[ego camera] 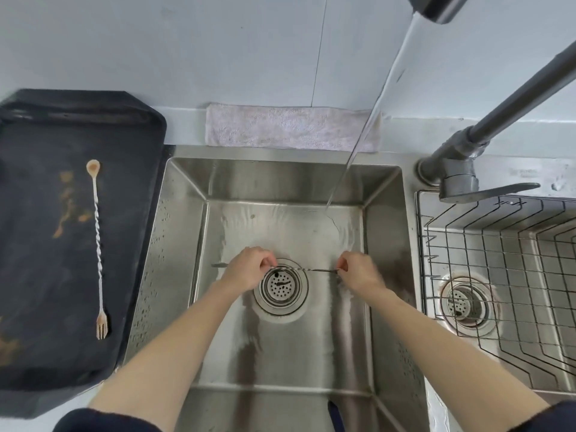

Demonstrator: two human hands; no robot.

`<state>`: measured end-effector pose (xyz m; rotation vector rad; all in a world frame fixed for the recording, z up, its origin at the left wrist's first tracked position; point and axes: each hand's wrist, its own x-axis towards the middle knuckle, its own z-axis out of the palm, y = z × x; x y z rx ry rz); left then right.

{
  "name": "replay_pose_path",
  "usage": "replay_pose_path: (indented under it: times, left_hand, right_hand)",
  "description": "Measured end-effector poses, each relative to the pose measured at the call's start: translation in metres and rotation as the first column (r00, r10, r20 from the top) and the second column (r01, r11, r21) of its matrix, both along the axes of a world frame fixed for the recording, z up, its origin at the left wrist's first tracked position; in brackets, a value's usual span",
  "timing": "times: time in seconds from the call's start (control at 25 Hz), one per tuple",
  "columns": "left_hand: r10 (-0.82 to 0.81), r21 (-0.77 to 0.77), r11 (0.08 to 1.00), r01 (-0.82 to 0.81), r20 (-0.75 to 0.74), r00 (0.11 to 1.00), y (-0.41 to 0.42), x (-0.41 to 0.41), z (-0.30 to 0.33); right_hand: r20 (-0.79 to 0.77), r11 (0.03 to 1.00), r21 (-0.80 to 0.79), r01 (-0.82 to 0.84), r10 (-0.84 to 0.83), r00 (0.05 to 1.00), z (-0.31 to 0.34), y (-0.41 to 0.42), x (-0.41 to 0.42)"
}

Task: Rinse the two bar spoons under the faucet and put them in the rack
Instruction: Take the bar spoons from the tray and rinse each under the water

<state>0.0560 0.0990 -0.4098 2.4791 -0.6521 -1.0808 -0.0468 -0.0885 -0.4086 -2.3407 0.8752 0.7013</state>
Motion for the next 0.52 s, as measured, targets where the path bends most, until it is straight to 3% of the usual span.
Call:
replay_pose_path:
  times: [0.52]
  left_hand:
    - [0.046,0.074,0.996,-0.043,-0.042,0.998,0.008,-0.014,0.009]
  right_hand:
    - [-0.057,0.996,0.023,-0.089,0.090,0.994,0.018,0.006,-0.010]
